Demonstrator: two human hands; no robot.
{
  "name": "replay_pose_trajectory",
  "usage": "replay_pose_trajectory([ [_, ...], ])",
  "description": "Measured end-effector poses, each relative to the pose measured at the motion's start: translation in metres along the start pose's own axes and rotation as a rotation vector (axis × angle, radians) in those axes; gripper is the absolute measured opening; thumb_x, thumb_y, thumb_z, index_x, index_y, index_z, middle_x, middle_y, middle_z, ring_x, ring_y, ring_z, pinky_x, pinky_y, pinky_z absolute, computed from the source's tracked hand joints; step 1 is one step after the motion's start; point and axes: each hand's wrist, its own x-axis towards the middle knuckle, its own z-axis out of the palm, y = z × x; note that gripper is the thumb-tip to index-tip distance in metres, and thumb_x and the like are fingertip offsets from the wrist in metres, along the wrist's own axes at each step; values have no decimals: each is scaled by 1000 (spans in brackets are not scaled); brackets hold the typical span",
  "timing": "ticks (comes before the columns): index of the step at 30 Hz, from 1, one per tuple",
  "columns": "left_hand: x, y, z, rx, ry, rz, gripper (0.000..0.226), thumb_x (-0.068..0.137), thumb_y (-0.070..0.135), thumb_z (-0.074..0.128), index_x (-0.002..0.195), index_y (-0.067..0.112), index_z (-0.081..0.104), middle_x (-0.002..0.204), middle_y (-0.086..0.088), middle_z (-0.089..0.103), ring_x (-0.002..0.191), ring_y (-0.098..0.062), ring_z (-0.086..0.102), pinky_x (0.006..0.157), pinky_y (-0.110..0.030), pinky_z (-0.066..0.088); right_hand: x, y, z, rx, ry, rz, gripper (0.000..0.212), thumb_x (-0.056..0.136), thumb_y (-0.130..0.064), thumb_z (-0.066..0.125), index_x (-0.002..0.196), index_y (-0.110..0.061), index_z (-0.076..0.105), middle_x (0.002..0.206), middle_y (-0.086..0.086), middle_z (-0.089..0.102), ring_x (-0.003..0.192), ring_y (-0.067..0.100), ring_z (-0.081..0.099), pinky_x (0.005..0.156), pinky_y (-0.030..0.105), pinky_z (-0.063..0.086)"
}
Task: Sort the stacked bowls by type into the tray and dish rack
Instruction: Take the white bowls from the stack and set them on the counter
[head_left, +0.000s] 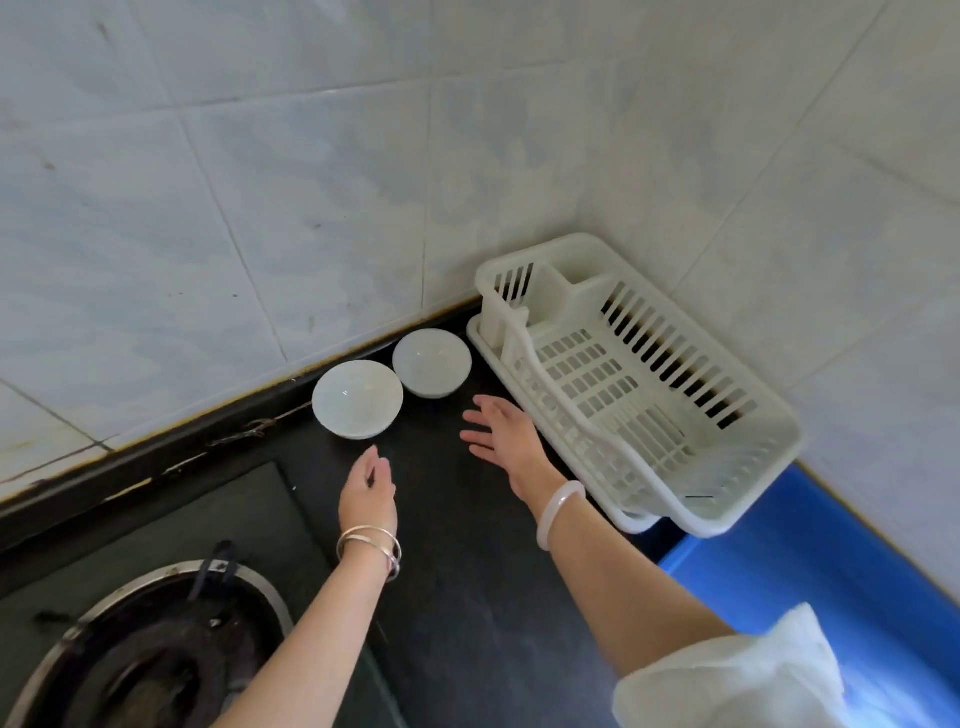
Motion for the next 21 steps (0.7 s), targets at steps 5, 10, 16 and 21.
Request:
replay_pose_trajectory([
  [5, -83, -11, 12, 374, -351, 164, 26, 93, 13, 47, 111, 14, 65, 117, -8, 65, 109, -23, 61, 99, -41, 47, -82, 19, -57, -178, 33, -117, 21, 100, -26, 41, 108, -24, 60, 103, -2, 69, 87, 12, 68, 79, 26, 54],
  [10, -174, -36, 39, 673, -641, 276, 23, 92, 22, 49, 105, 24, 68, 99, 8, 67, 89, -7, 61, 77, -13, 42, -176, 73, -133, -249, 263, -140, 25, 95, -20, 45, 86, -35, 62, 87, -7, 71, 69, 7, 67, 63, 19, 48],
  [16, -261, -84, 63, 879, -874, 375, 25, 90, 25, 52, 111, 23, 64, 109, 4, 69, 95, -10, 63, 80, -14, 42, -262, 159, -204, -475, 576, 8, 21, 92, -21, 48, 95, -30, 67, 96, -3, 70, 82, 18, 65, 72, 26, 51],
  [21, -299, -119, 70, 1030, -953, 415, 29, 87, 26, 56, 117, 27, 58, 117, 6, 61, 96, -9, 57, 84, -22, 45, -308, 212, -226, -569, 685, 60, 22, 92, -13, 52, 108, -20, 65, 113, 3, 64, 95, 22, 62, 80, 28, 47],
])
